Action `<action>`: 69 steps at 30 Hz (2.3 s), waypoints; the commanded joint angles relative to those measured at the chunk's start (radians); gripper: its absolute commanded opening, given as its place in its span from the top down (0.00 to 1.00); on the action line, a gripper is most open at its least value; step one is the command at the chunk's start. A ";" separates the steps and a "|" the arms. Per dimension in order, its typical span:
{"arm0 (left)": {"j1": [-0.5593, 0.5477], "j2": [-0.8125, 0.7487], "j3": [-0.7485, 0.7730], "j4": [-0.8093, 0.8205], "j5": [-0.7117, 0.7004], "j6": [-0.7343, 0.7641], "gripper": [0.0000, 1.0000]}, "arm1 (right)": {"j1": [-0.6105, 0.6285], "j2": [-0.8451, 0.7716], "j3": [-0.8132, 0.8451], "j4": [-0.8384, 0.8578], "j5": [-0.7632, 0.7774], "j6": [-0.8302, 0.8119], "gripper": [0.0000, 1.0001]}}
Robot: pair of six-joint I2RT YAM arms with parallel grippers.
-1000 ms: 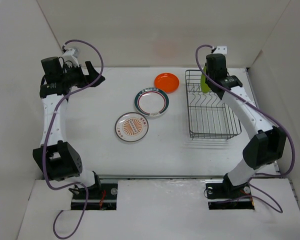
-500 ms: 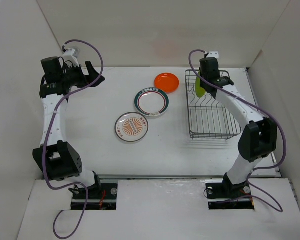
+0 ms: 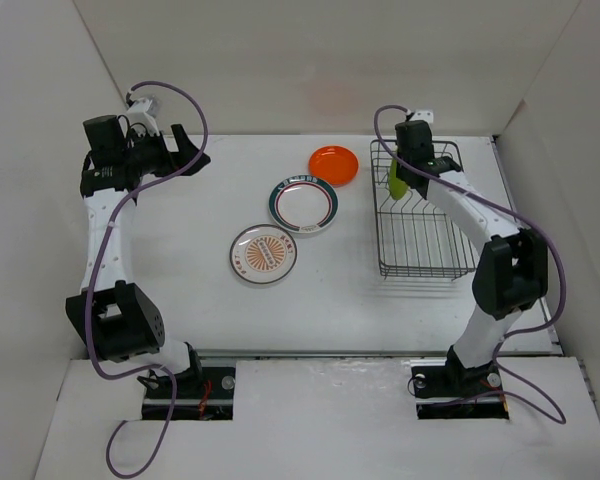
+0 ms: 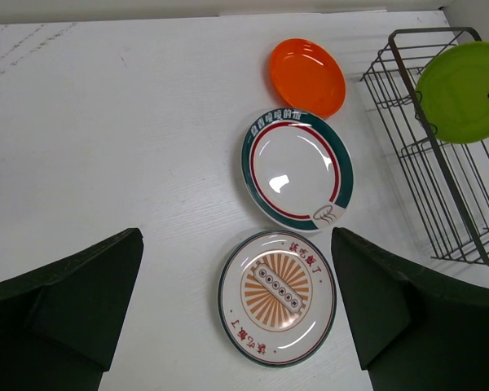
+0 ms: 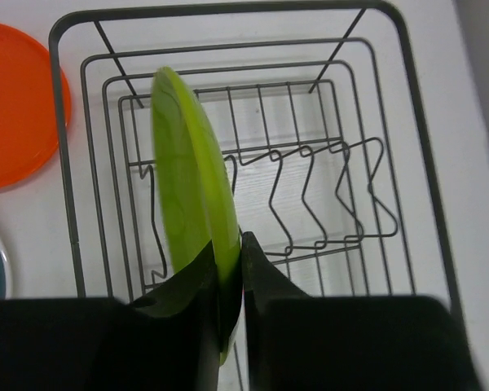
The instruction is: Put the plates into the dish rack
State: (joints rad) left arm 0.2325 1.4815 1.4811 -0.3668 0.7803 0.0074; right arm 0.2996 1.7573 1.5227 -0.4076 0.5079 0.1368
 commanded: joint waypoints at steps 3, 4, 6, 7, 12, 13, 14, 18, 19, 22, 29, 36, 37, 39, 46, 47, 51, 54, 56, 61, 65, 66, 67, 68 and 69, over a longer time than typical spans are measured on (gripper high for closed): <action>0.004 -0.038 -0.008 0.019 0.010 0.019 0.00 | -0.004 0.030 0.001 0.061 -0.003 0.027 0.73; 0.004 -0.038 -0.008 0.019 0.010 0.019 0.00 | 0.007 0.030 0.001 0.061 -0.003 0.027 0.59; 0.004 -0.038 -0.008 0.019 0.010 0.019 0.00 | 0.007 0.030 0.001 0.061 -0.003 0.027 0.47; 0.004 -0.038 -0.008 0.019 0.010 0.028 0.00 | 0.007 0.030 0.001 0.061 -0.003 0.027 0.46; 0.004 -0.038 -0.008 0.019 0.010 0.028 0.00 | 0.038 0.019 0.031 0.033 -0.003 0.037 0.28; 0.004 -0.038 -0.008 0.019 0.010 0.028 0.00 | 0.038 0.007 0.031 0.033 0.021 0.037 0.24; 0.004 -0.038 -0.008 0.019 0.010 0.028 0.00 | 0.050 -0.002 0.031 0.033 0.030 0.037 0.23; 0.004 -0.038 -0.008 0.019 0.010 0.028 0.00 | 0.069 -0.028 0.066 0.012 0.055 0.037 0.16; 0.004 -0.038 -0.018 0.019 0.010 0.028 0.00 | 0.069 -0.038 0.082 -0.002 0.066 0.037 0.16; 0.004 -0.038 -0.018 0.019 0.010 0.028 0.00 | 0.087 -0.080 0.093 -0.011 0.078 0.037 0.15; 0.004 0.011 -0.042 -0.069 0.002 0.149 0.00 | 0.096 -0.249 0.038 0.009 -0.080 0.026 0.11; 0.004 0.115 -0.182 -0.218 0.085 0.408 0.04 | 0.105 -0.445 -0.047 0.056 -0.327 -0.011 0.08; 0.004 0.140 -0.194 -0.239 0.094 0.426 0.04 | 0.105 -0.459 -0.047 0.056 -0.341 -0.011 0.08; 0.004 0.163 -0.214 -0.251 0.108 0.454 0.05 | 0.105 -0.484 -0.056 0.056 -0.387 -0.011 0.08; 0.004 0.367 -0.171 -0.391 0.177 0.611 0.09 | 0.105 -0.521 -0.076 0.070 -0.529 -0.011 0.07; -0.007 0.400 -0.160 -0.400 0.186 0.611 0.09 | 0.105 -0.521 -0.076 0.070 -0.529 -0.011 0.07; -0.031 0.437 -0.182 -0.380 0.150 0.609 0.10 | 0.105 -0.530 -0.076 0.061 -0.529 -0.011 0.07; -0.054 0.473 -0.193 -0.351 0.140 0.594 0.10 | 0.105 -0.539 -0.076 0.061 -0.529 -0.011 0.07; -0.055 0.499 -0.193 -0.351 0.140 0.583 0.12 | 0.105 -0.539 -0.076 0.052 -0.529 -0.011 0.07; -0.075 0.534 -0.193 -0.331 0.149 0.565 0.18 | 0.105 -0.539 -0.076 0.052 -0.529 -0.011 0.07; -0.102 0.524 -0.226 -0.273 0.140 0.520 0.22 | 0.105 -0.552 -0.065 0.041 -0.529 0.000 0.07; -0.111 0.523 -0.226 -0.259 0.140 0.508 0.22 | 0.105 -0.552 -0.065 0.041 -0.529 0.000 0.07; -0.111 0.523 -0.226 -0.259 0.140 0.499 0.23 | 0.105 -0.562 -0.074 0.050 -0.540 0.000 0.07; -0.122 0.523 -0.226 -0.247 0.140 0.499 0.24 | 0.105 -0.562 -0.075 0.050 -0.540 0.009 0.07; -0.134 0.523 -0.237 -0.247 0.140 0.499 0.27 | 0.105 -0.562 -0.075 0.050 -0.549 0.009 0.07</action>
State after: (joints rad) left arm 0.1295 1.9827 1.2823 -0.6514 0.9672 0.5064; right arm 0.3962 1.2331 1.4399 -0.3862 -0.0139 0.1356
